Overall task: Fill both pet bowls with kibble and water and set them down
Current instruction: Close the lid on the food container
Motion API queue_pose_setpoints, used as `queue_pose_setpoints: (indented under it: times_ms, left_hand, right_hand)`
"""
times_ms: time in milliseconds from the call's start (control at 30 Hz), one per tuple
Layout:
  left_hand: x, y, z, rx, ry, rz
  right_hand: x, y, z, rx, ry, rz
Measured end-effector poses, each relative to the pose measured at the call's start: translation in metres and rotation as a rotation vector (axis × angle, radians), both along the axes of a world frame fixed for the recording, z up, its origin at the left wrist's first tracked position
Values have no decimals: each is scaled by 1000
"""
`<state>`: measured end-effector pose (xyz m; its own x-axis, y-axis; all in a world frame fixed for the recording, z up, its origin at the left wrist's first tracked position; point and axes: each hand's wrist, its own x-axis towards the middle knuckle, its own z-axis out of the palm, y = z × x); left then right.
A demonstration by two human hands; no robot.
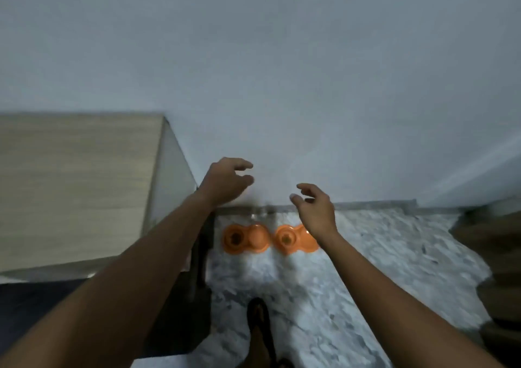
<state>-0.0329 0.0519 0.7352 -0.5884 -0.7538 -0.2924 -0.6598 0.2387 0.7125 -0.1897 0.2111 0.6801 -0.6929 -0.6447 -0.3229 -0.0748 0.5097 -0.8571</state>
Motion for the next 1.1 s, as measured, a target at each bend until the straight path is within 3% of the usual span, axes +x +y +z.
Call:
queue_pose_setpoints:
  times_ms: [233,433,633,733,1100]
  left_hand:
    - [202,12,120,-84,69,171]
    - [405,-5,159,-194,79,236]
    - [624,-43,172,-222,-101,304]
    - [690,-74,176,-247,-120,350]
    - [833,-201,130,-160,-219,495]
  right_hand:
    - [187,-38,117,-184,6,229]
    - [371,-92,164,-271,-5,378]
    - [576,-147,167,-264,-21,477]
    - [638,-178,169,-260,-20,514]
    - [795,-333,122,-109,-91,656]
